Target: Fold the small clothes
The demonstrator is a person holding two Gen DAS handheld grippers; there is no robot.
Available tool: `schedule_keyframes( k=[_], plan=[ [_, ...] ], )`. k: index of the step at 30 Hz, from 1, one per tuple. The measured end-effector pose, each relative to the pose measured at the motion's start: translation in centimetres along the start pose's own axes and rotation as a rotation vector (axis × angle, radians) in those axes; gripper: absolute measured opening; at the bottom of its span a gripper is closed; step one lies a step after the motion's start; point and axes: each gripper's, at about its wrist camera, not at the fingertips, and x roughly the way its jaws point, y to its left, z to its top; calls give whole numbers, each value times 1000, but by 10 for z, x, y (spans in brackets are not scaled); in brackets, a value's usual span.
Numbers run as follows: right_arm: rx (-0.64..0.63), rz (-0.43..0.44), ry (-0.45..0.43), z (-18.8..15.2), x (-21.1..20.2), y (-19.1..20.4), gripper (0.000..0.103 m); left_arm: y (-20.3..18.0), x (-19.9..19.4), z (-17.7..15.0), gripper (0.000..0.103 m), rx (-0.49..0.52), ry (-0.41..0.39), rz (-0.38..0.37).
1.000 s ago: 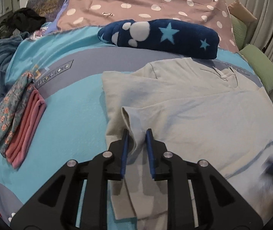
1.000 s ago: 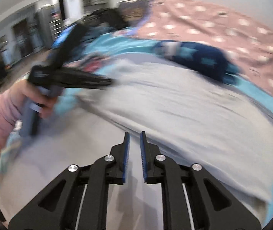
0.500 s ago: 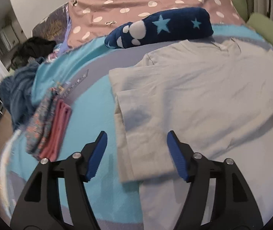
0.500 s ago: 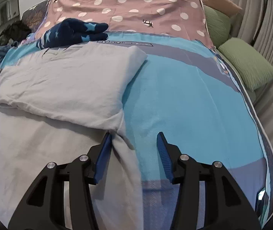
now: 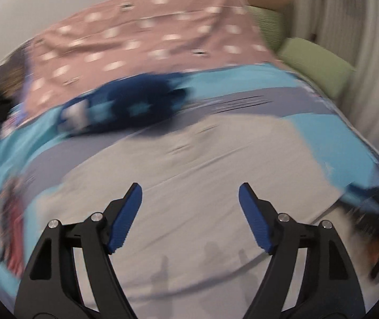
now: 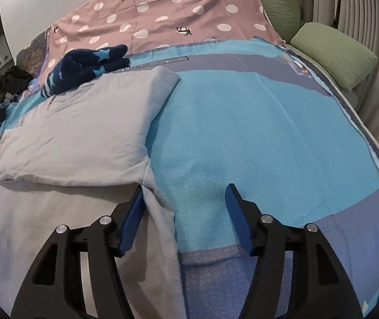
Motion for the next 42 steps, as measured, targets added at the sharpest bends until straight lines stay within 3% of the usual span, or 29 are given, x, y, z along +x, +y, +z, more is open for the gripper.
schedule_keyframes(
  k=[2, 3, 4, 6, 10, 13, 16, 17, 18, 19, 21, 25, 28, 33, 35, 37, 38, 42],
  plan=[
    [14, 18, -7, 0, 0, -2, 63, -42, 25, 23, 76, 41, 21, -52],
    [16, 26, -12, -1, -1, -3, 65, -65, 40, 35, 70, 62, 34, -79],
    [17, 31, -15, -1, -1, -3, 66, -80, 50, 42, 58, 76, 40, -91],
    [20, 57, -18, -2, -1, -4, 72, -114, 78, 61, 45, 110, 74, -110],
    [71, 146, -27, -3, -2, -16, 74, -148, 125, 87, 46, 122, 143, -79],
    [106, 210, -28, -3, -3, -25, 76, -163, 148, 100, 59, 141, 187, -53],
    [111, 242, -26, -3, -3, -28, 77, -175, 165, 105, 57, 208, 254, -4],
    [109, 249, -26, -3, -3, -29, 78, -179, 172, 105, 51, 240, 293, 33],
    [110, 259, -26, -3, -3, -29, 78, -180, 176, 103, 22, 254, 320, 49],
    [113, 266, -26, -3, -4, -30, 78, -181, 182, 101, 6, 257, 368, 47],
    [121, 281, -25, -3, -4, -32, 78, -184, 187, 102, 3, 252, 392, 58],
    [127, 289, -26, -4, -4, -33, 78, -186, 191, 113, 1, 154, 380, 71],
    [129, 290, -27, -6, -5, -32, 78, -188, 193, 121, 1, 89, 345, 13],
    [145, 310, -29, -7, -6, -35, 78, -202, 193, 121, 0, 131, 286, -4],
    [148, 314, -28, -7, -6, -36, 79, -202, 189, 123, 4, 162, 274, 17],
    [146, 316, -28, -8, -6, -36, 79, -200, 178, 125, 28, 186, 240, 26],
    [146, 315, -28, -7, -6, -36, 79, -196, 169, 127, 33, 191, 210, 28],
    [147, 318, -30, -7, -5, -38, 79, -181, 143, 128, 36, 170, 160, 3]
  ],
)
